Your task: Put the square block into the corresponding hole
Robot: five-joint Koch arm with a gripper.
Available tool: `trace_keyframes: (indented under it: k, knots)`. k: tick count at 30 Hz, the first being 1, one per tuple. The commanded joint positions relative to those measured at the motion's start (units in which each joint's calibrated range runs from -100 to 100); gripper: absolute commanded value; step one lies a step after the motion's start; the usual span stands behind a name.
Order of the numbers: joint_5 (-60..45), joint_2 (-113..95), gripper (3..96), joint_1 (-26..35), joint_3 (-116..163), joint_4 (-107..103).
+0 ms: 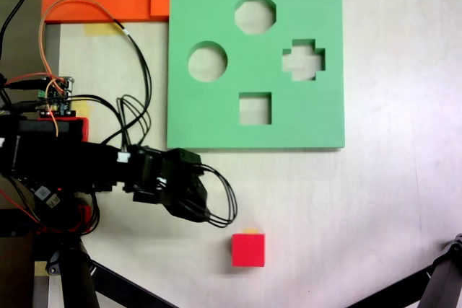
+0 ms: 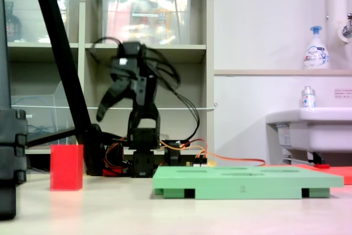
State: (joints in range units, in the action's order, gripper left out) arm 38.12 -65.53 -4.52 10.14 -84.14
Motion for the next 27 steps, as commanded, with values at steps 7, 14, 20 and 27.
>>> trace_keyframes:
  k: [7, 14, 20, 27]
  knots:
    - [0.4, 34.5, 53.0, -3.7, -37.6, -15.9]
    - [0.0, 46.0, 85.3, -6.6, -38.2, -15.9]
    - [-1.3, 57.3, 85.8, -7.7, -40.2, -15.9]
    - [-1.5, 64.1, 85.7, -7.7, -40.1, -14.7]
